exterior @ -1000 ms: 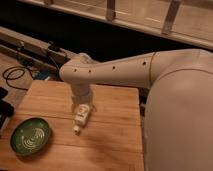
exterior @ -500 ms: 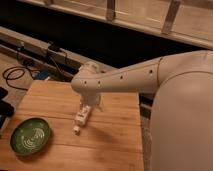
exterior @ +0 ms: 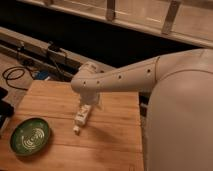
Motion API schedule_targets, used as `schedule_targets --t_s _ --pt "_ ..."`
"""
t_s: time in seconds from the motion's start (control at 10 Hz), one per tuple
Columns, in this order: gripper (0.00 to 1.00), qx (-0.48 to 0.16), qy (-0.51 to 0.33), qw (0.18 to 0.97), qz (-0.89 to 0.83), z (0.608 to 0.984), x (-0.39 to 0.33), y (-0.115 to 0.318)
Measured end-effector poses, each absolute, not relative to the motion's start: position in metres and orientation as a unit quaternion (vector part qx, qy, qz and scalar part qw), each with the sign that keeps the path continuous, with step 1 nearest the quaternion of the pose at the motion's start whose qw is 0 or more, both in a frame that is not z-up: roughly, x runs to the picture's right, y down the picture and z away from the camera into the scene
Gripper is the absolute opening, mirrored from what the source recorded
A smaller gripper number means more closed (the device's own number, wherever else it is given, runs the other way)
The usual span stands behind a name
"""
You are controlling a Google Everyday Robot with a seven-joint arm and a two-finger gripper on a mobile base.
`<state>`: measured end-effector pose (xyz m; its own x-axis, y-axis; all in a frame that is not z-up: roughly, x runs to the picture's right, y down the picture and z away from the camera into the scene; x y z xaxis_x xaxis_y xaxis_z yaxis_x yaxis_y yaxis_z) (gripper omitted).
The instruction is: Place the bottle in the ceramic bowl
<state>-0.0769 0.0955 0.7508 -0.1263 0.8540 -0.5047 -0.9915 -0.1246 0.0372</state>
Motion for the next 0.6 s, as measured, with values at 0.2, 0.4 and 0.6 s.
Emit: schedule_targets --t_s 0.2,0.4,0.6 --pt "0.65 -0.184 0.188 0.634 0.727 0.7511 -0.0743 0.0954" --pt "0.65 -0.184 0.187 0.634 0.727 0.7511 -0.0748 0.0954" --pt "0.65 -0.185 0.187 0.635 0.726 0.7512 -0.0765 0.0961"
